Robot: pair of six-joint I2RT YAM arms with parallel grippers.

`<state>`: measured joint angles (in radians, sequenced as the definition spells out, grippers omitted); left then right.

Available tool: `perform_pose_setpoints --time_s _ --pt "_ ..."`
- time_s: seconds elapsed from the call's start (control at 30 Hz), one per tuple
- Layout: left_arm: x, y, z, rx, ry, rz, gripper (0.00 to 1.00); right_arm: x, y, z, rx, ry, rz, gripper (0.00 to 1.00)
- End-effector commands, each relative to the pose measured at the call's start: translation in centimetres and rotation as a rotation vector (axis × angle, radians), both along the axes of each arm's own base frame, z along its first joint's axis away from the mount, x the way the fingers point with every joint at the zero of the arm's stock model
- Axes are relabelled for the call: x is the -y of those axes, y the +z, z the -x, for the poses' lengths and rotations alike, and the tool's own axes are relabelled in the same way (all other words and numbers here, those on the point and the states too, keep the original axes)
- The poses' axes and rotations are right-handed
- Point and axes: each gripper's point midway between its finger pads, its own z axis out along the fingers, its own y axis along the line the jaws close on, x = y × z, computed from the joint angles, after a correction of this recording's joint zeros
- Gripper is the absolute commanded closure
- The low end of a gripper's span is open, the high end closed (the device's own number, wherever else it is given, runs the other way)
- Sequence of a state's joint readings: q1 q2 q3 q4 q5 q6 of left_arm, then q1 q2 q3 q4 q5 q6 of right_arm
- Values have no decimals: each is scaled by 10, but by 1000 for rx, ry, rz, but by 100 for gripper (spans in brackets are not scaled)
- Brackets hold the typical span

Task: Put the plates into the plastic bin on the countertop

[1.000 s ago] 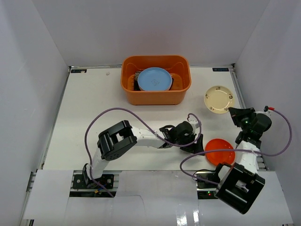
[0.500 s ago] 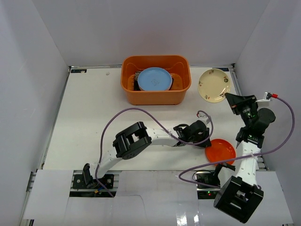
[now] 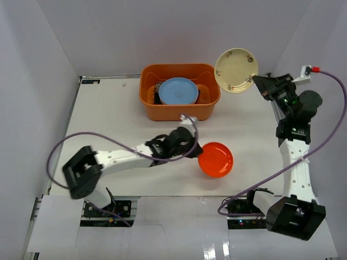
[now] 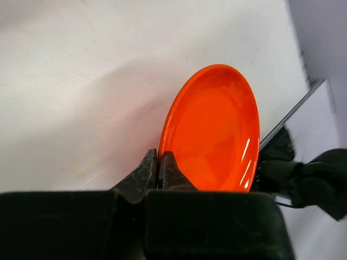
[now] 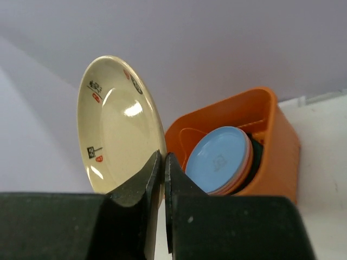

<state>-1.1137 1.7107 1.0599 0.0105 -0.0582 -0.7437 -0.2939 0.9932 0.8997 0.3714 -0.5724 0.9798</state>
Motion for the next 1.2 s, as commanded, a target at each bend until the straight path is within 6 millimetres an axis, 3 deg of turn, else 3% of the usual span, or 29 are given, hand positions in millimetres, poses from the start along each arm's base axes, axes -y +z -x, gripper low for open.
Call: perform_pose_setpoints --time_s 0.0,0.03,0.07,0.1,0.13,0.17,0.2,0.23,0.27,0.33,0.47,0.5,0.57,0.6,0.7,0.73,0.77,0.8,0.83,0.9,1.0,1.17 --pt "-69 94 -32 146 167 129 100 -32 14 -33 34 26 197 92" --pt "-84 102 -31 158 196 136 100 -41 15 -43 25 34 220 92" --pt "-112 126 -33 198 256 179 100 -60 30 -49 40 69 237 92" --pt "-129 127 -31 197 287 157 100 -68 11 -72 -14 93 246 92" --pt "-143 137 -30 210 316 167 100 -82 8 -81 -14 123 271 92" --pt "-167 163 -33 257 384 210 100 -103 17 -87 -9 163 290 92" --pt "-183 165 -31 260 417 188 100 -116 -9 -108 -69 187 312 92" --pt "-195 175 -32 282 448 193 100 -134 -16 -114 -77 207 344 92" --pt "-218 198 -35 324 512 213 100 -144 -33 -130 -115 222 355 92" --pt "-238 221 -43 394 567 202 100 -167 -52 -139 -144 261 366 92" --pt "-252 273 -66 536 634 208 100 -200 -95 -167 -214 314 408 92" --pt "-247 284 -75 550 633 214 100 -206 -110 -178 -253 321 427 92" --pt "-248 298 -94 580 656 236 100 -218 -128 -184 -284 343 465 92" --pt "-246 301 -102 582 657 242 100 -222 -148 -189 -324 355 477 92" --pt "-237 297 -142 537 627 269 100 -226 -166 -197 -349 354 484 91" --pt "-242 283 -170 502 658 245 100 -226 -166 -199 -348 344 485 88" --pt "-241 280 -182 490 657 262 100 -225 -167 -201 -350 338 486 82" --pt "-239 266 -203 444 660 263 100 -224 -164 -203 -340 330 494 70" --pt "-241 269 -205 445 660 283 100 -222 -164 -204 -341 323 498 64" --pt "-232 248 -235 383 656 270 100 -221 -152 -204 -316 308 501 51" --pt "-219 219 -272 308 642 248 100 -212 -130 -205 -277 275 507 40" --pt "-186 174 -310 193 554 232 100 -177 -85 -190 -189 173 511 40"
